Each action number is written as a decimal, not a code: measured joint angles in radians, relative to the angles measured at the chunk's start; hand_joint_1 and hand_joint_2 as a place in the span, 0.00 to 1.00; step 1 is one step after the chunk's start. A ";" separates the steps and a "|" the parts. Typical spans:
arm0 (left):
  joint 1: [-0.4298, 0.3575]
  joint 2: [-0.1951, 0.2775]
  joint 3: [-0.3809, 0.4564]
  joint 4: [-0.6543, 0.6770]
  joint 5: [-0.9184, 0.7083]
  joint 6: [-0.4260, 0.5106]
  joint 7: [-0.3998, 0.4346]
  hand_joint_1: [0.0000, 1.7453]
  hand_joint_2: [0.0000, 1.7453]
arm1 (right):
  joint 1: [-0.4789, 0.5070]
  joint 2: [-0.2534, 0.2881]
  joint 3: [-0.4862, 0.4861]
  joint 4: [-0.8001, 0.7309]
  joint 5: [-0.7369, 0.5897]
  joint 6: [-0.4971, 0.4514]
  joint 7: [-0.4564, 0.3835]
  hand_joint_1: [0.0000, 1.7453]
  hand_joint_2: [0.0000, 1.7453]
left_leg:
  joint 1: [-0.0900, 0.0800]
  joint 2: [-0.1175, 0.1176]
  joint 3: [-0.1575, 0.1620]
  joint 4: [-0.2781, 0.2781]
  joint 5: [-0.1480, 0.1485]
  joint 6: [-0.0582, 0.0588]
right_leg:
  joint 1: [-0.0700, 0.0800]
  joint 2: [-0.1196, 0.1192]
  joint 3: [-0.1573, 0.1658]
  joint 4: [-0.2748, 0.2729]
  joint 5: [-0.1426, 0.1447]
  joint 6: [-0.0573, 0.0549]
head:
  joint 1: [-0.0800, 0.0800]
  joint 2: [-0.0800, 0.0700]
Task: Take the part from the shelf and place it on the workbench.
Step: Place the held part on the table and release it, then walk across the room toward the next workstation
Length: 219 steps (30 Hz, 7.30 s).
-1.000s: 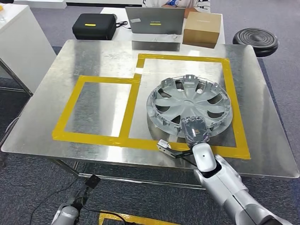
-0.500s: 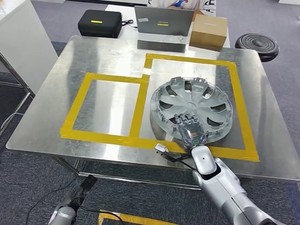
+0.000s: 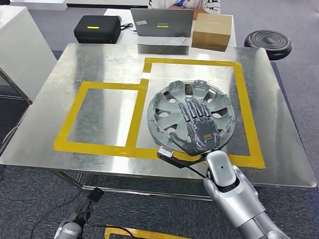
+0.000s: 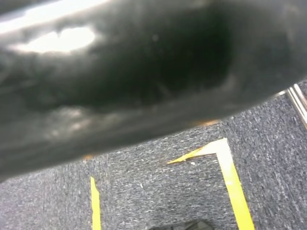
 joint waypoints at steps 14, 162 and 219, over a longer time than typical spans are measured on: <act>0.018 0.008 -0.006 0.000 0.034 0.036 -0.007 0.00 0.00 | 0.078 -0.072 -0.018 -0.330 -0.276 0.014 -0.113 0.00 0.00 | 0.006 0.000 0.103 -0.234 0.128 0.048 | 0.004 -0.002 -0.082 0.169 -0.097 0.045 | 0.007 0.000; 0.086 -0.005 0.084 0.002 0.084 0.174 -0.009 0.00 0.00 | 0.697 0.172 -0.647 -0.606 -0.989 -0.049 -0.543 0.00 0.00 | -0.011 0.008 0.248 -0.295 0.073 0.024 | 0.018 -0.007 0.003 -0.037 0.049 0.011 | 0.007 0.000; 0.098 -0.014 0.163 0.002 0.067 0.183 -0.013 0.00 0.00 | 0.445 0.155 -1.128 0.765 -0.636 0.112 -0.335 0.00 0.00 | -0.006 0.011 0.109 -0.101 0.062 0.013 | 0.013 0.007 0.081 -0.040 -0.020 -0.012 | 0.005 0.000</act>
